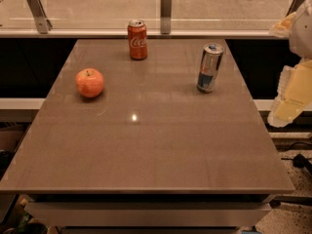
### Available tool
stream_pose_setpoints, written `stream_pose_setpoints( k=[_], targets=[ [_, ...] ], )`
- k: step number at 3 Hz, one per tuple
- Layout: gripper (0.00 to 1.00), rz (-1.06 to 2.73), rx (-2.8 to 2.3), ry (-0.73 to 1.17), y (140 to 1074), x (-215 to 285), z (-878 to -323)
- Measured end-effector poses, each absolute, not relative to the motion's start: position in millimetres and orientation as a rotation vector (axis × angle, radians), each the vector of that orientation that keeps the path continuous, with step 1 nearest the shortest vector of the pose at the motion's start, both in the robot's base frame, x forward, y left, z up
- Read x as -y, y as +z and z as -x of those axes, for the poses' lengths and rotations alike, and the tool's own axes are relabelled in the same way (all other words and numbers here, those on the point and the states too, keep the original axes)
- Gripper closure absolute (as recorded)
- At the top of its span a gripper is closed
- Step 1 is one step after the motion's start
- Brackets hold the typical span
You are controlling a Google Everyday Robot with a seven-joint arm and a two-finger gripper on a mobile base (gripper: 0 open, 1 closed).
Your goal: Knock redbull can over
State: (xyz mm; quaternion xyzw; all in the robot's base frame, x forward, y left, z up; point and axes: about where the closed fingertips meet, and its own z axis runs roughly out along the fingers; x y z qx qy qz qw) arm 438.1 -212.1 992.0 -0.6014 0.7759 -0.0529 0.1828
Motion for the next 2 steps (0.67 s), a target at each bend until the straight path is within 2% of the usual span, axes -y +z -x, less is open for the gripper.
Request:
stream_pose_setpoints(
  k=[2],
  targets=[
    [0.00, 1.667, -2.192, -0.139, 995.4, 213.7, -441.7]
  ],
)
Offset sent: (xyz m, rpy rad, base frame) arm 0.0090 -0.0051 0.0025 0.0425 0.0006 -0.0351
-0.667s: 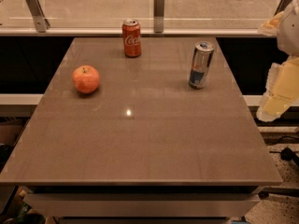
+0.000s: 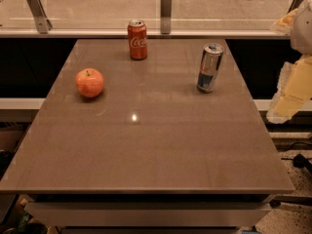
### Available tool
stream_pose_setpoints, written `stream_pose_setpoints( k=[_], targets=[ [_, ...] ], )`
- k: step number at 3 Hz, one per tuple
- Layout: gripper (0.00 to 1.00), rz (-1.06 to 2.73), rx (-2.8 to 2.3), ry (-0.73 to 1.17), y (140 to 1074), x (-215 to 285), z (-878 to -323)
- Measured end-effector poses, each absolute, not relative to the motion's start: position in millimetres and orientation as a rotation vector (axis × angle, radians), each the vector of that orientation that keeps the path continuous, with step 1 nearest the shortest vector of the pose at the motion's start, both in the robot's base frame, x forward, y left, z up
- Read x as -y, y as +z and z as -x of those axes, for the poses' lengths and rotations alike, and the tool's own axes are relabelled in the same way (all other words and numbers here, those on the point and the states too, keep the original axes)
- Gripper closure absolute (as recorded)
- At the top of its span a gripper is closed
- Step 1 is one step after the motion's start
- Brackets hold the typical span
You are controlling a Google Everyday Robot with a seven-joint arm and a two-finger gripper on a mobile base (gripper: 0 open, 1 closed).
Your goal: Knock redbull can over
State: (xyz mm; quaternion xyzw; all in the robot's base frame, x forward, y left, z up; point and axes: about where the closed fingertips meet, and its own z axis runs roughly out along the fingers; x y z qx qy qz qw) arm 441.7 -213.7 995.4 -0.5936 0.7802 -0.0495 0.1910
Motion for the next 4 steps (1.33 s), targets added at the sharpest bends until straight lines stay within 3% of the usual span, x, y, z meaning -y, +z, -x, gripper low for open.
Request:
stream_pose_setpoints(
  k=[4],
  targets=[
    [0.00, 1.334, -2.100, 0.108, 990, 243, -503]
  ],
)
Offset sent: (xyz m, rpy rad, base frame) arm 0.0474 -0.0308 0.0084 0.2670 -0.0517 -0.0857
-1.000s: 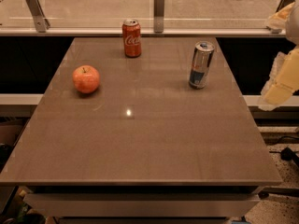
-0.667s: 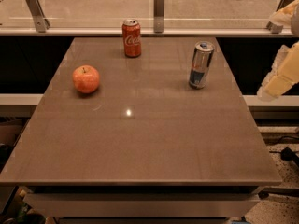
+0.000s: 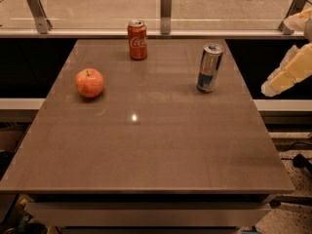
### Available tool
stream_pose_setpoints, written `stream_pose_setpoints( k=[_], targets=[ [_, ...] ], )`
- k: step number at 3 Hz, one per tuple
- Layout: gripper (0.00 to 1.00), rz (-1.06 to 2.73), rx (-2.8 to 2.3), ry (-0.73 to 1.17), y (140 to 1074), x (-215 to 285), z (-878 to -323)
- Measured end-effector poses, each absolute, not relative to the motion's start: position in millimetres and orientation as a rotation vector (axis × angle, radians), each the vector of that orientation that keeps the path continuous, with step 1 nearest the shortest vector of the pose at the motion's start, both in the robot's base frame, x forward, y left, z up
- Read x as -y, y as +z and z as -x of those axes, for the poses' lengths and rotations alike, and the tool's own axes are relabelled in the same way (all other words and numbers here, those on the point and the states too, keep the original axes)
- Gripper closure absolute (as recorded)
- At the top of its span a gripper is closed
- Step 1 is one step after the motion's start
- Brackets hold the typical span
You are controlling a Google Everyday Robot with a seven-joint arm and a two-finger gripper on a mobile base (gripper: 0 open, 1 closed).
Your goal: Knock redbull can over
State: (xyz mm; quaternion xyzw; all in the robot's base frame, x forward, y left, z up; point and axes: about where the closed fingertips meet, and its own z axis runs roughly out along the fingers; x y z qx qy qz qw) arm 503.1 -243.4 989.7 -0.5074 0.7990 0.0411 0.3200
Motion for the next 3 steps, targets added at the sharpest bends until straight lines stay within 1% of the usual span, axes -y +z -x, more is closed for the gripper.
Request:
stream_pose_setpoints(
  k=[3],
  targets=[
    [0.00, 1.123, -1.929, 0.228, 959, 245, -537]
  ],
)
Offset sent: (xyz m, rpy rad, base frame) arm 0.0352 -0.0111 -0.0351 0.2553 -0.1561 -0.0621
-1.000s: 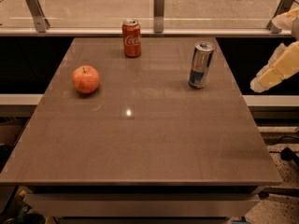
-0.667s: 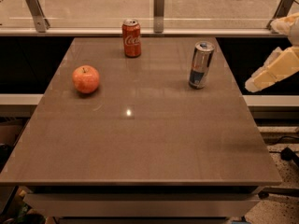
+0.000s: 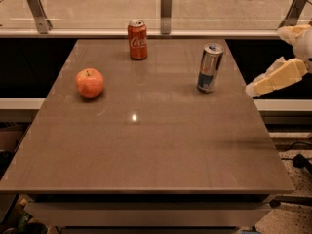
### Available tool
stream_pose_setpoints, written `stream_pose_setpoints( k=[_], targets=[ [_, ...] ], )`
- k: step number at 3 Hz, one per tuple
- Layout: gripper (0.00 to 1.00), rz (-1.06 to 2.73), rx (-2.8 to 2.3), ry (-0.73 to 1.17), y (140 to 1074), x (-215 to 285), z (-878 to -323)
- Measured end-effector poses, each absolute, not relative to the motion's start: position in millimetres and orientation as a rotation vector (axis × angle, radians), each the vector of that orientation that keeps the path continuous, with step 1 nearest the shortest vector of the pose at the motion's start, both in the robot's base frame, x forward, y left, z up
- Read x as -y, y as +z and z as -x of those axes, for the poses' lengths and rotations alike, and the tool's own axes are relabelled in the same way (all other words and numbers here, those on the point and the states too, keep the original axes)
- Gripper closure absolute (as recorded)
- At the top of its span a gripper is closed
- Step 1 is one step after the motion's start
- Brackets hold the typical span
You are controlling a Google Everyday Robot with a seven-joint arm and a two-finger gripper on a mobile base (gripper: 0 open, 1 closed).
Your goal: Knock redbull can over
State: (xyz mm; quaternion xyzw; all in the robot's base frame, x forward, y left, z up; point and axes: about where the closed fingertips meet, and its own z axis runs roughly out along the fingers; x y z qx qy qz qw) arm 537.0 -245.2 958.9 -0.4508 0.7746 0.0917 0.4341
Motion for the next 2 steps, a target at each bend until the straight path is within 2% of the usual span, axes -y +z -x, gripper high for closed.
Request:
stream_pose_setpoints(
  k=[2],
  targets=[
    [0.00, 1.121, -1.918, 0.252, 958.4, 240.2, -539.6]
  ],
)
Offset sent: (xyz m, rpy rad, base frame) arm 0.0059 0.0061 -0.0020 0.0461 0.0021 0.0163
